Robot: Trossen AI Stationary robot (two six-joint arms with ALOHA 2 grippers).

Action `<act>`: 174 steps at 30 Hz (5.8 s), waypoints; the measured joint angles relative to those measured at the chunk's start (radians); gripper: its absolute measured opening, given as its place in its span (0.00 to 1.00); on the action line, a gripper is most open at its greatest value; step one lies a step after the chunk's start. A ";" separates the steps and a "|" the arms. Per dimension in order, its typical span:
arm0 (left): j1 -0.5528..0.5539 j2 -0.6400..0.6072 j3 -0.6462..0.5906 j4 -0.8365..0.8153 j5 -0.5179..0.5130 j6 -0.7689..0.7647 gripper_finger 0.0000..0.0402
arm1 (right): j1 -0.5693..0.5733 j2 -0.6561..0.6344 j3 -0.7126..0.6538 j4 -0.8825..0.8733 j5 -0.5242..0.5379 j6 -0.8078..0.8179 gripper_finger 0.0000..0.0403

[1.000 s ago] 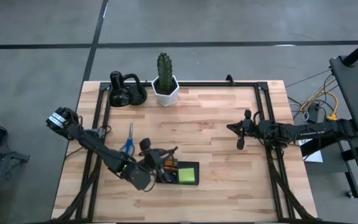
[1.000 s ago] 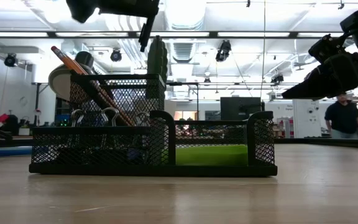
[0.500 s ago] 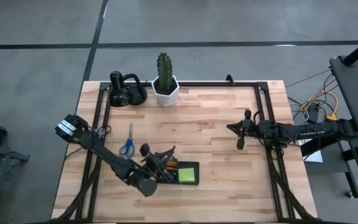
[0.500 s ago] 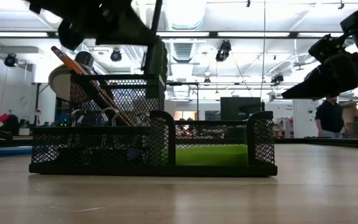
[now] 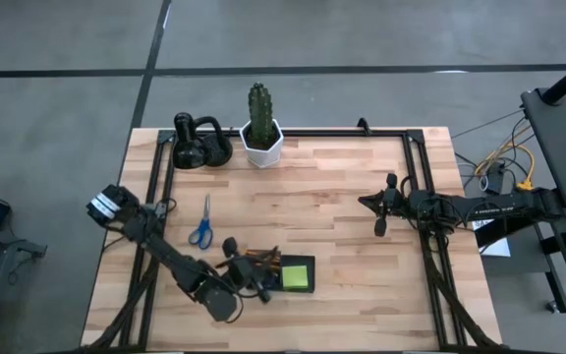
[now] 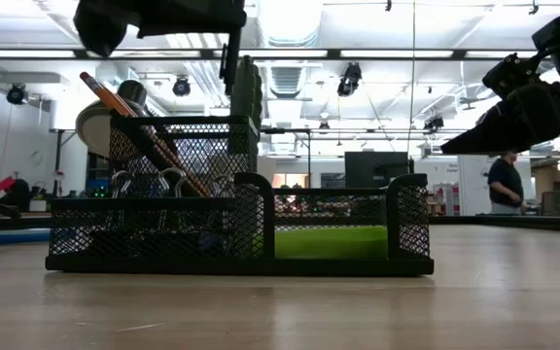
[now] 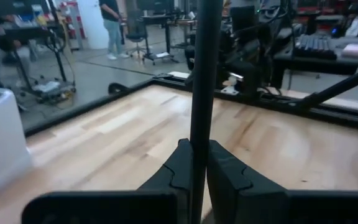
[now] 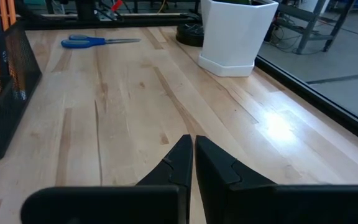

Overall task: Pick and place office supplies into organizer
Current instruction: Put the black pen into the desk organizer, then put the blue scissor into the desk organizer

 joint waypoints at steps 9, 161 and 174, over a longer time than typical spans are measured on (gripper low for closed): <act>-0.008 0.064 -0.018 0.000 -0.005 -0.088 0.02 | 0.000 0.000 0.000 0.000 0.000 0.001 0.02; 0.434 -0.326 0.065 -1.651 1.022 -1.068 0.33 | 0.000 0.007 0.000 0.000 0.000 0.000 0.02; 0.444 -0.303 -0.114 -1.524 1.160 -1.113 0.33 | 0.000 0.006 0.000 0.000 0.000 0.000 0.02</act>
